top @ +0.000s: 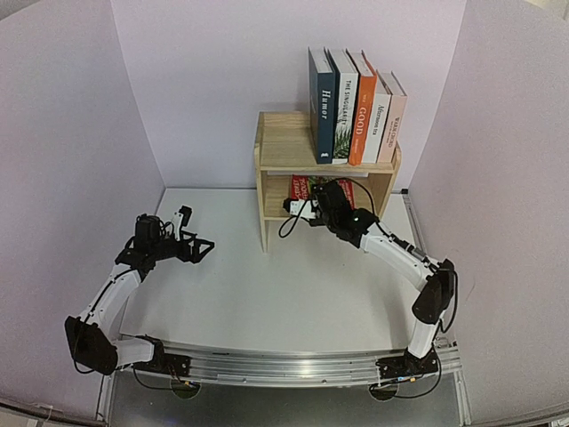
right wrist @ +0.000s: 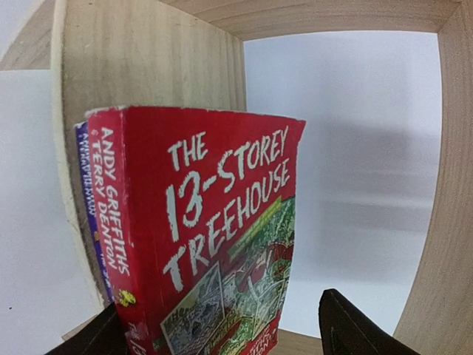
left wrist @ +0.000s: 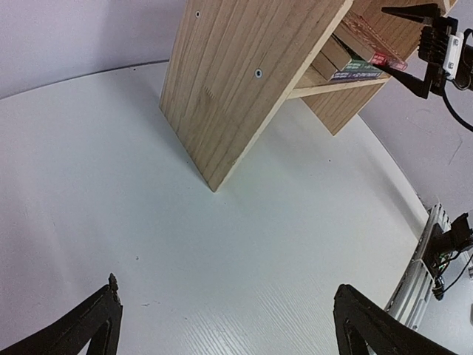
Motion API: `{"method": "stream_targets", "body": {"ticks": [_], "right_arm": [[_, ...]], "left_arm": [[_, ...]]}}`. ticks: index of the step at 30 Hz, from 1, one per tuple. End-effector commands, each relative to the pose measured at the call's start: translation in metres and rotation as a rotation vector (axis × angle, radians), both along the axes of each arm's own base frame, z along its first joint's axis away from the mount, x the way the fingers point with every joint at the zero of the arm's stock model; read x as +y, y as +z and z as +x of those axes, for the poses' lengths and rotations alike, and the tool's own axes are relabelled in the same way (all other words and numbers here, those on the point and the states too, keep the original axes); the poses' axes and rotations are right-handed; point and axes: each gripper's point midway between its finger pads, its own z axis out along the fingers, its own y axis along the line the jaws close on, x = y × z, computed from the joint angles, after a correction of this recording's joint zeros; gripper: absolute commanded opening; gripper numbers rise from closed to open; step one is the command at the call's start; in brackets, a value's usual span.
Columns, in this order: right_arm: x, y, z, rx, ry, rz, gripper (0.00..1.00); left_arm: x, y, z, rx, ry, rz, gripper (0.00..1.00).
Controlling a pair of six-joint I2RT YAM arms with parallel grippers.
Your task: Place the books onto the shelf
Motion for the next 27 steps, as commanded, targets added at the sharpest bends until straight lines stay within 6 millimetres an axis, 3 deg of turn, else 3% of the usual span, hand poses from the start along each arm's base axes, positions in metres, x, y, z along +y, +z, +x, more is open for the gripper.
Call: {"method": "stream_targets", "body": {"ticks": [1,8,13,21,27], "right_arm": [[-0.006,0.012,-0.020,0.081,0.034,0.050,0.82],[-0.017,0.010,-0.028,0.139,0.029,0.049,0.75],[-0.024,0.014,-0.031,0.161,0.027,0.079,0.49],[-0.031,0.010,-0.026,0.189,0.008,0.099,0.37],[-0.032,0.006,-0.018,0.196,-0.002,0.101,0.35]], "left_arm": [[-0.001,0.013,-0.004,-0.057,-0.026,-0.012,1.00],[-0.003,0.013,-0.005,-0.053,-0.037,-0.017,1.00],[-0.004,0.015,-0.004,-0.048,-0.040,-0.019,1.00],[-0.005,0.015,-0.002,-0.049,-0.047,-0.015,1.00],[-0.004,0.016,-0.003,-0.055,-0.047,-0.008,1.00]]}}
